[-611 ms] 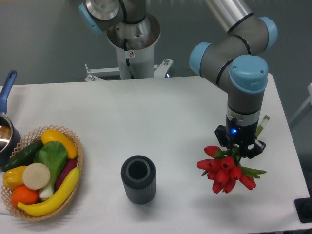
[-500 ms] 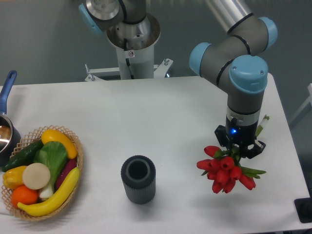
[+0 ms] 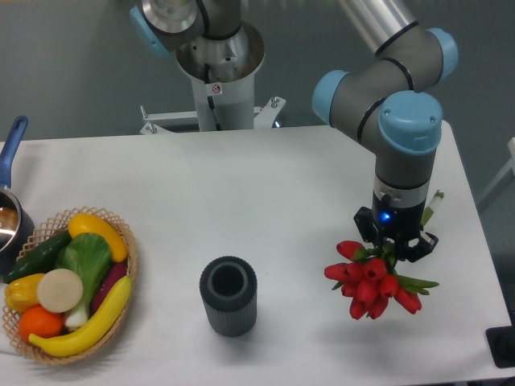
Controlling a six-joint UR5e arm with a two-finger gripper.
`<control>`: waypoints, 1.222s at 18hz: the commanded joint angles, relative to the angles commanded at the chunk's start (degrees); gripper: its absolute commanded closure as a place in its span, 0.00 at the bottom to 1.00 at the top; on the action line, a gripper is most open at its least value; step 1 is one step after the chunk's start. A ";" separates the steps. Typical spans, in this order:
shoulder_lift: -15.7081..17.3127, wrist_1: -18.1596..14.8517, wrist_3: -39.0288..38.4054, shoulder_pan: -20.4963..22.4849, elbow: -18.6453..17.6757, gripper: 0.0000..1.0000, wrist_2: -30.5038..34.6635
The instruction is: Place the flowers on the table
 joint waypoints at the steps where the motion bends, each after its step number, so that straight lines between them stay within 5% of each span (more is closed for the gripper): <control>1: 0.00 0.00 -0.09 0.00 -0.09 0.89 0.00; 14: -0.88 0.88 -1.14 -1.49 -3.07 0.88 0.09; 22: -0.53 7.81 -0.88 -3.08 -10.18 0.85 0.26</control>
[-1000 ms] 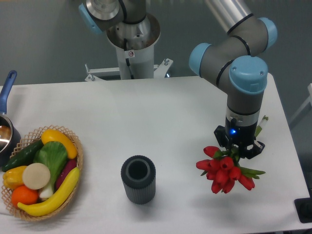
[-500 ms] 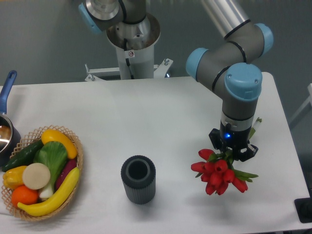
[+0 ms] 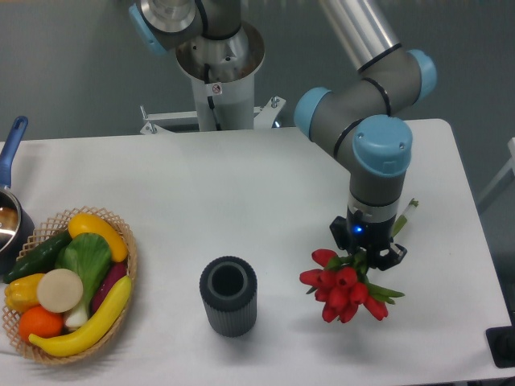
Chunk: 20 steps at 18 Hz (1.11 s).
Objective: Place the flowers on the table
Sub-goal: 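Carry the red tulips toward the grey vase and lower them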
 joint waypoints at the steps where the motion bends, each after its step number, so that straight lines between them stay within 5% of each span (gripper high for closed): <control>1: 0.26 0.27 0.35 0.00 -1.23 0.85 0.00; 6: 0.62 0.28 0.35 -0.17 -5.11 0.85 -0.35; 20: 0.44 0.36 0.35 -0.97 -5.55 0.72 -0.35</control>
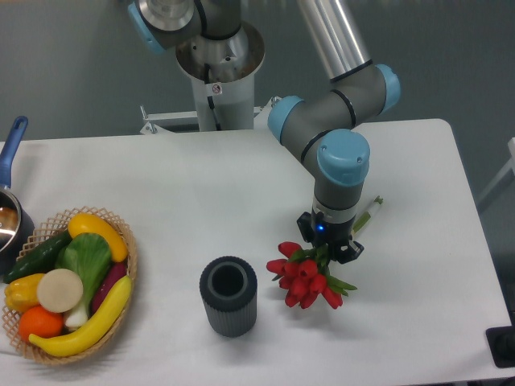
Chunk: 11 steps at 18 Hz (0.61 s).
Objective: Place the flowers on the table
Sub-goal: 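Carry the red tulips toward the grey vase and lower them, then lower the tulips onto the table and open the gripper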
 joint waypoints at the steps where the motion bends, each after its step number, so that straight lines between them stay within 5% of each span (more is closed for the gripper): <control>1: 0.09 -0.09 0.17 0.09 -0.09 0.70 0.00; 4: 0.09 0.00 0.26 0.09 -1.93 0.64 0.17; 8: -0.35 0.00 0.26 0.26 -1.23 0.36 0.26; 11: -0.26 0.00 0.26 0.79 -1.40 0.00 0.26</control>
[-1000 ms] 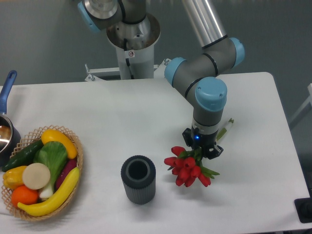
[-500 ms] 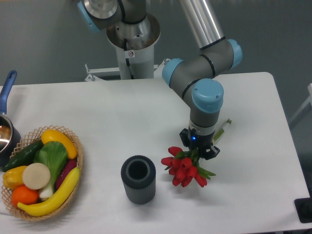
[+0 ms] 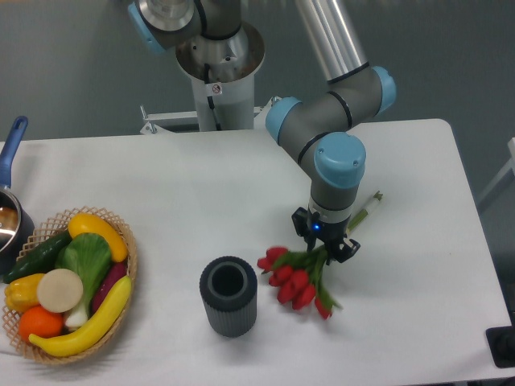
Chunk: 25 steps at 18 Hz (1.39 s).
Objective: Place the flowers on the table
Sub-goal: 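Lower the tulips onto the table and open the gripper, then raise the open gripper away from the tulips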
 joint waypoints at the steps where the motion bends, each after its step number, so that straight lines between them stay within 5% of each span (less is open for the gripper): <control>1: 0.00 0.09 -0.09 0.35 -0.26 0.00 -0.09; 13: 3.51 0.62 2.88 5.01 -0.09 0.00 -7.03; 16: 4.30 0.53 9.48 5.10 -0.53 0.00 -6.86; 25: 5.63 0.09 9.75 8.87 -1.23 0.00 -1.85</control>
